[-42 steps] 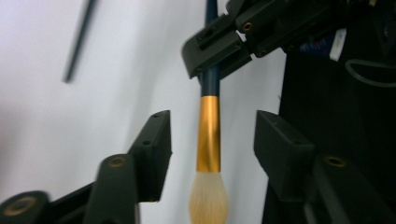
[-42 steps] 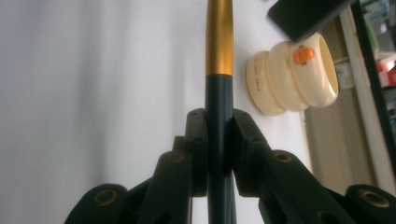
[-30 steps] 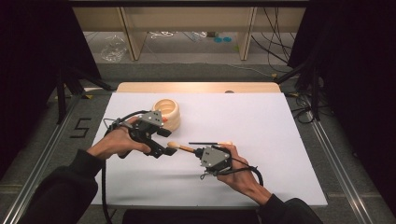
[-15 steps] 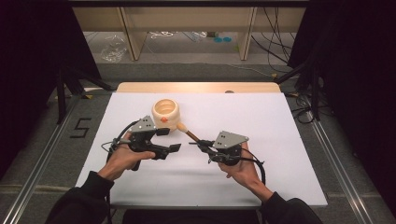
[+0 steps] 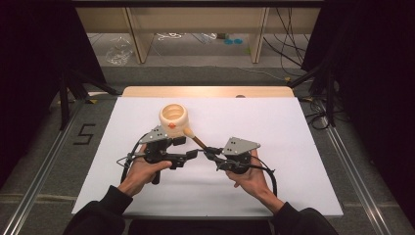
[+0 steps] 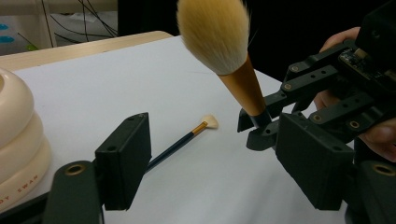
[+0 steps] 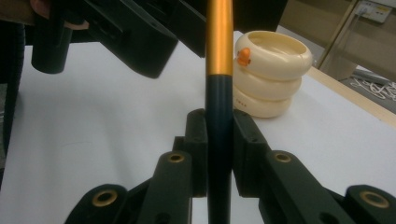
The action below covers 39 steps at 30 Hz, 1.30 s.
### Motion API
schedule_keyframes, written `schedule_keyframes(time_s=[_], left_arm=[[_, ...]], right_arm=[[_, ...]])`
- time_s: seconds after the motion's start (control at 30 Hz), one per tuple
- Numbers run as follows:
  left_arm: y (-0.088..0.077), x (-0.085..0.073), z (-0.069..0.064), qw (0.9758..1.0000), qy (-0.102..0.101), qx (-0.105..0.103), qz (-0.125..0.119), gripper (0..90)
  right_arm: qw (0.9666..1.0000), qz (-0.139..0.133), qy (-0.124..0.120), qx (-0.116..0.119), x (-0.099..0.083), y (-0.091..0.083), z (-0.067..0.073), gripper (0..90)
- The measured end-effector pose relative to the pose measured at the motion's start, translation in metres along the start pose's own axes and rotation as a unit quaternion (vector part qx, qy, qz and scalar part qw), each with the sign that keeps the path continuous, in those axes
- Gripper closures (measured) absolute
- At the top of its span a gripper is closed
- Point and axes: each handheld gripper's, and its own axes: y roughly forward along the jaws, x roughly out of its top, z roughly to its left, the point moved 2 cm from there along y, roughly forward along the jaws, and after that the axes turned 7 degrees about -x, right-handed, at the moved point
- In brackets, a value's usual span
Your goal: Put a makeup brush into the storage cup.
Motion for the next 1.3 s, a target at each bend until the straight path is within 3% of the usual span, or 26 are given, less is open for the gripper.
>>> schedule_keyframes(time_s=[0.1, 0.17, 0.43, 0.57, 0.6, 0.87, 0.93, 1.07, 1.3], left_arm=[[0.003, 0.0, -0.002, 1.0, -0.002, -0.008, -0.004, 30.0], [0.005, 0.0, -0.005, 0.9998, -0.014, -0.015, -0.007, 32.4], [0.009, 0.001, -0.006, 0.9992, -0.02, -0.031, -0.017, 44.0], [0.011, 0.001, -0.007, 0.999, -0.026, -0.031, -0.018, 47.7], [0.011, 0.001, -0.006, 0.999, -0.019, -0.036, -0.018, 48.6], [0.014, 0.0, -0.009, 0.9985, -0.027, -0.043, -0.021, 62.2], [0.013, 0.001, -0.008, 0.9986, -0.012, -0.045, -0.026, 67.0], [0.013, 0.001, -0.01, 0.9972, -0.027, -0.06, -0.037, 74.9], [0.014, 0.002, -0.012, 0.9968, -0.023, -0.064, -0.04, 76.8]], right_arm=[[1.0, 0.001, 0.001, 0.004, 0.0, 0.002, 0.003, 78.5], [1.0, 0.004, -0.003, 0.008, -0.001, 0.003, 0.004, 78.6], [0.9999, 0.001, 0.002, 0.015, 0.0, 0.004, 0.007, 78.5], [0.9999, -0.003, 0.003, 0.014, 0.0, 0.005, 0.008, 78.5], [0.9999, -0.001, 0.005, 0.016, 0.0, 0.005, 0.009, 78.5], [0.9997, 0.001, 0.009, 0.025, 0.0, 0.006, 0.01, 78.5], [0.9996, 0.001, 0.01, 0.026, -0.001, 0.006, 0.011, 78.4], [0.9995, -0.001, 0.014, 0.028, 0.0, 0.007, 0.011, 78.4], [0.999, -0.008, 0.028, 0.034, -0.001, 0.01, 0.014, 78.4]])
